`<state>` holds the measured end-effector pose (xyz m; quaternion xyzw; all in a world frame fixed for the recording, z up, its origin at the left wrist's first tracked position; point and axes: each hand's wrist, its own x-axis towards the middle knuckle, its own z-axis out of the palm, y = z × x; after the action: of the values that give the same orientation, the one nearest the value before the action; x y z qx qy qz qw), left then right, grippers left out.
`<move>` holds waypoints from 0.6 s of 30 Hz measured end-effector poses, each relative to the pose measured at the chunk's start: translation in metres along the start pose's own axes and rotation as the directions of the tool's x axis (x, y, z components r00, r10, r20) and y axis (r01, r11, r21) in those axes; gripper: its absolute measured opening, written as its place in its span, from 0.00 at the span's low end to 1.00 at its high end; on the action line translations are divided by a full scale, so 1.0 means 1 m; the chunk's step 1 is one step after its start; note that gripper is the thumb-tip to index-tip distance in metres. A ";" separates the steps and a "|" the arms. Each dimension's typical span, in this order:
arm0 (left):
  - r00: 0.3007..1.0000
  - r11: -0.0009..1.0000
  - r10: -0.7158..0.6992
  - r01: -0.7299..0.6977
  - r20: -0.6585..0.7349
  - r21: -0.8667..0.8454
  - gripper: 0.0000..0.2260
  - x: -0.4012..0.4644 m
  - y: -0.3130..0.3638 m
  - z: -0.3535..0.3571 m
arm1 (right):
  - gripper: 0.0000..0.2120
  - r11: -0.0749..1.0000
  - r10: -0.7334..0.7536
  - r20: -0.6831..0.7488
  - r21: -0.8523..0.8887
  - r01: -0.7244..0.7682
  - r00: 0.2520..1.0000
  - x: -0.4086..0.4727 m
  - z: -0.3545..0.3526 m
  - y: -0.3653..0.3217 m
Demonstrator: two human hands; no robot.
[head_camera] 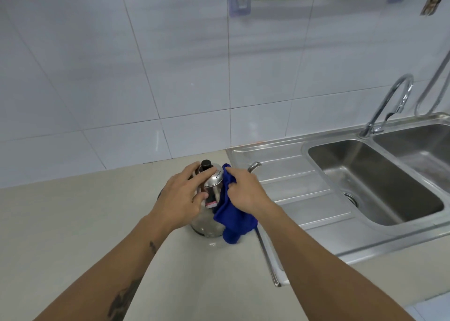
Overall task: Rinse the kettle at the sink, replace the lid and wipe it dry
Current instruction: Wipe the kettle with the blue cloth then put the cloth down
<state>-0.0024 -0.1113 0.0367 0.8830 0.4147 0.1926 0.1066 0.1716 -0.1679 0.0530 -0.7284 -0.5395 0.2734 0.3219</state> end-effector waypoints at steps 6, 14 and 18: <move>0.997 0.986 -0.010 0.023 -0.080 0.166 0.27 0.002 0.009 0.010 | 0.28 0.993 -0.111 -0.125 0.026 0.116 0.986 -0.017 0.031 0.014; 0.982 0.950 -0.171 0.187 -0.086 0.249 0.25 0.003 0.031 0.007 | 0.27 0.994 0.030 -0.127 0.110 -0.016 0.991 -0.021 0.049 0.050; 0.983 0.945 -0.185 0.182 -0.013 0.270 0.26 0.007 0.031 0.000 | 0.24 0.989 -0.008 -0.230 0.141 0.041 0.973 -0.014 0.038 0.035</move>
<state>0.0229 -0.1255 0.0495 0.8479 0.5168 0.1180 0.0052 0.1605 -0.1823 0.0028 -0.7231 -0.4864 0.2221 0.4373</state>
